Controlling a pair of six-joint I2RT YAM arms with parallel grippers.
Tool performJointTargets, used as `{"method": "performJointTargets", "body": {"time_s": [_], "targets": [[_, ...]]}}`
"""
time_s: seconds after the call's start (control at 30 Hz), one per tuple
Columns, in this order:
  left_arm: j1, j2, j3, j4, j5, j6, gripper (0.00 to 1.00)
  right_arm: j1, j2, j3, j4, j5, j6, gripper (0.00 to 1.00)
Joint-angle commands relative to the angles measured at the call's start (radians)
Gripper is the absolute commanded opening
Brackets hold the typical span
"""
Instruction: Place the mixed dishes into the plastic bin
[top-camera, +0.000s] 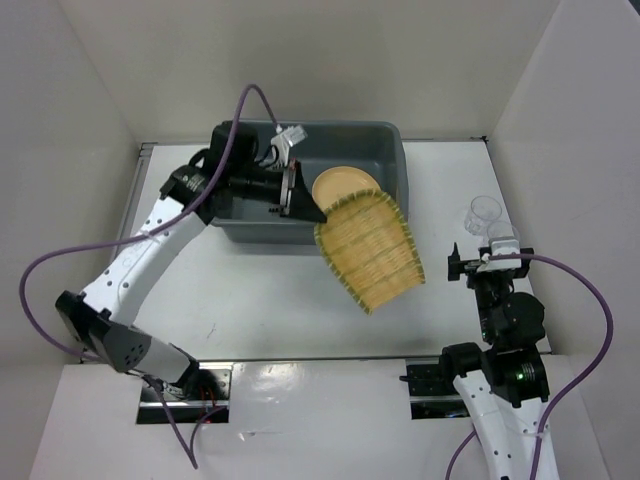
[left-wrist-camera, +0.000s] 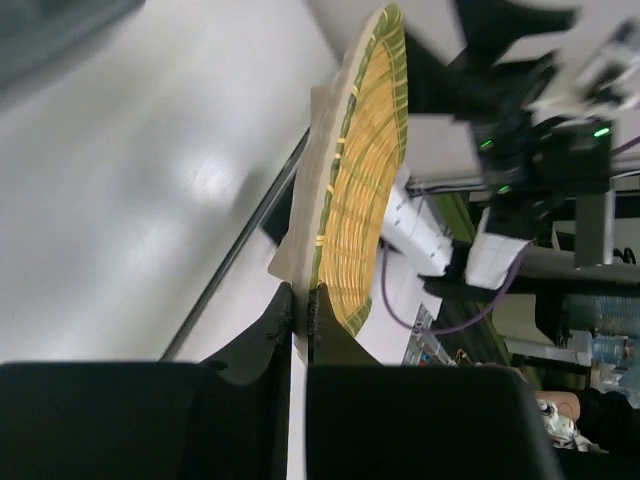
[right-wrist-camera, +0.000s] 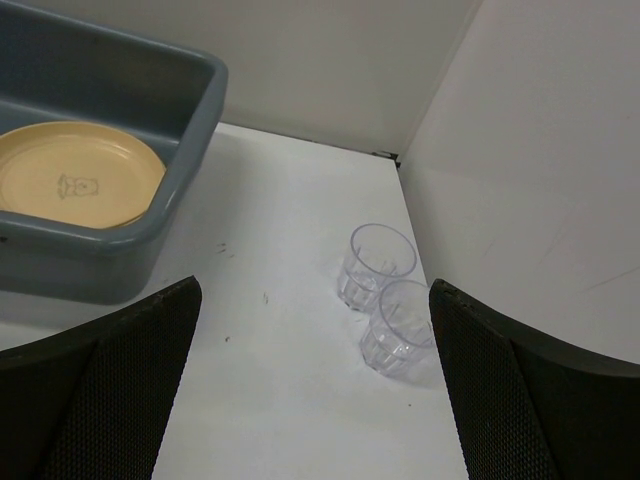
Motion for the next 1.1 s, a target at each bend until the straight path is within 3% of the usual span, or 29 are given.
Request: {"method": "performJointTargets", "body": {"time_s": [0.0,0.07,0.4,0.47,0.73,0.83,0.87,0.9,0.97,1.07], "targets": [[0.035,0.122,0.206,-0.015,0.123,-0.049,0.00,0.006,-0.011,-0.008,0.058,0.021,0.004,0.99],[0.101,0.216,0.316,0.005,0.110,-0.095,0.00,0.006,-0.011,-0.008,0.058,0.021,0.004,0.99],[0.317,0.555,0.505,0.142,0.094,-0.198,0.00,0.006,-0.011,-0.008,0.058,0.039,0.004,0.99],[0.328,0.648,0.562,0.169,0.094,-0.218,0.00,0.006,-0.011,-0.008,0.068,0.050,0.004,0.99],[0.317,1.053,1.048,0.001,0.071,-0.209,0.00,0.006,0.008,-0.008,0.068,0.059,0.004,0.99],[0.308,1.223,1.334,-0.120,0.062,-0.209,0.00,0.006,0.017,-0.008,0.068,0.059,0.004,0.99],[0.308,1.360,1.458,-0.166,0.053,-0.244,0.00,0.006,0.017,-0.008,0.068,0.059,0.004,0.99],[0.308,1.348,1.508,-0.153,0.104,-0.253,0.00,0.006,0.017,-0.008,0.068,0.059,0.004,0.99],[0.308,1.391,1.585,-0.186,0.069,-0.239,0.00,0.006,0.017,-0.008,0.068,0.059,0.004,0.99],[0.297,1.440,1.584,-0.178,0.082,-0.239,0.00,0.006,0.017,-0.008,0.068,0.059,0.004,0.99]]}}
